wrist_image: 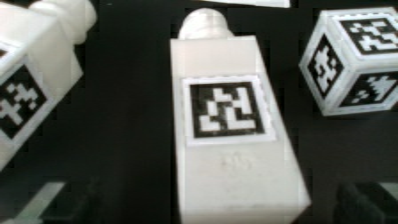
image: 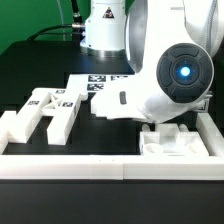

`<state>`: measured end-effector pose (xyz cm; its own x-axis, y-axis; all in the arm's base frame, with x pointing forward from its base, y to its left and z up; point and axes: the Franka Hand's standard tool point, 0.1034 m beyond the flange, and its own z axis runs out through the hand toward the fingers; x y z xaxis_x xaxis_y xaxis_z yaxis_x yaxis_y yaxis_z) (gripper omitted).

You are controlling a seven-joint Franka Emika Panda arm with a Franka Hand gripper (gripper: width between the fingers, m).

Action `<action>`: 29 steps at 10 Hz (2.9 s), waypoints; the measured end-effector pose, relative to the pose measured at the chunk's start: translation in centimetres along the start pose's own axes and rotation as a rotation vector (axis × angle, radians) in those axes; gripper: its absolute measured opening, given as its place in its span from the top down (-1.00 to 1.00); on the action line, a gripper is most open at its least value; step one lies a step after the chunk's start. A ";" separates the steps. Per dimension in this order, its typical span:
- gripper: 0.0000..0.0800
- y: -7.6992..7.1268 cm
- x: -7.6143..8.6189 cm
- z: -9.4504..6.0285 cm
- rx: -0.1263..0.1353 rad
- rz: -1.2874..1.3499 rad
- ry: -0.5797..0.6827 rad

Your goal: Assemble chair

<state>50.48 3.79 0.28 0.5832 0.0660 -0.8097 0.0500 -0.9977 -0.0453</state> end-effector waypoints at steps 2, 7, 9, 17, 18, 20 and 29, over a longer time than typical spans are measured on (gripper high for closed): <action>-0.10 0.0 0.0 0.0 0.000 0.000 0.000; 0.28 0.0 0.0 0.0 0.000 0.000 0.000; 0.28 0.1 -0.2 -0.3 0.003 0.001 -0.002; 0.27 0.7 0.2 -4.6 0.018 0.008 0.160; 0.27 0.7 0.1 -5.0 0.016 0.009 0.232; 0.27 0.6 -0.7 -8.1 0.013 0.008 0.337; 0.27 1.1 -1.4 -13.5 -0.007 0.026 0.942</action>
Offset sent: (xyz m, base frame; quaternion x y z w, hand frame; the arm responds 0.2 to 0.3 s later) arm -0.0003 0.0020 -0.0019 -0.0043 0.0011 -0.0032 1.0000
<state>60.71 2.80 9.25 0.9995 0.0312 -0.0041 0.0310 -0.9991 -0.0277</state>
